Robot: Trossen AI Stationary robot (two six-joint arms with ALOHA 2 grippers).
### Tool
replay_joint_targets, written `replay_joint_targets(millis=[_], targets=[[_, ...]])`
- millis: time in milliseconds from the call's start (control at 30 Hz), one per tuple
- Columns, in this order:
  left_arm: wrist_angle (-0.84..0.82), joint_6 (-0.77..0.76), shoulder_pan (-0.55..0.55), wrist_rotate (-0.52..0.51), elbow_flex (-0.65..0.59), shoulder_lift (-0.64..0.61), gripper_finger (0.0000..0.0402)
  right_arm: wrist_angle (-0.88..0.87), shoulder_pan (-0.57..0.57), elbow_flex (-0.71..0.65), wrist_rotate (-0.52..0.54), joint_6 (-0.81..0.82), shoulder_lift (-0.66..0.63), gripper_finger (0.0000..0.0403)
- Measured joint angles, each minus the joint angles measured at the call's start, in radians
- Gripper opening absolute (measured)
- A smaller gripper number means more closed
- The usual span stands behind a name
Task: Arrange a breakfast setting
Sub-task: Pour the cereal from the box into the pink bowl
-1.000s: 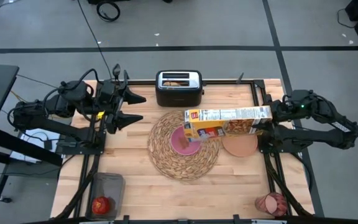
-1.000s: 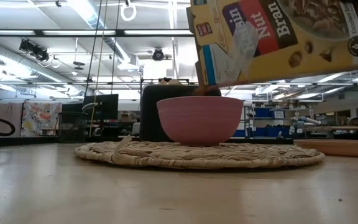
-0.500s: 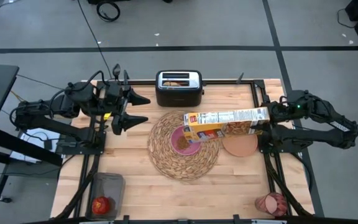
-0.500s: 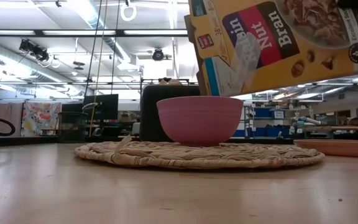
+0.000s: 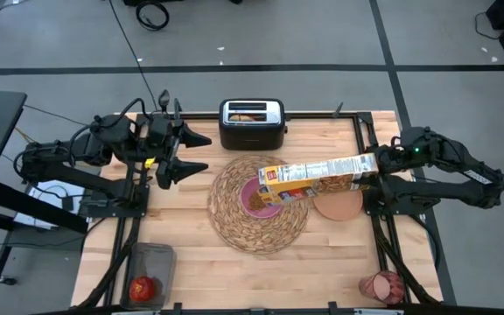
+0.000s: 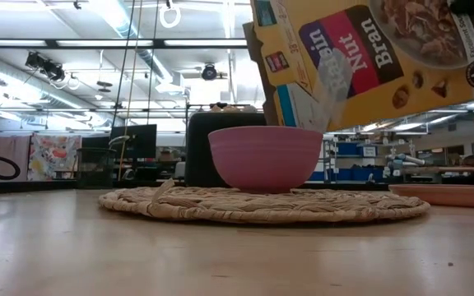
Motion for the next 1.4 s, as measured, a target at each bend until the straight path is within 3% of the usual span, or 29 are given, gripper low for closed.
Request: replay_joint_targets(millis=[1400], targets=[[-0.001,0.0,0.0,0.0,0.0,0.0,0.0394,0.022,0.0,0.029,0.018,0.023,0.027,0.0248]])
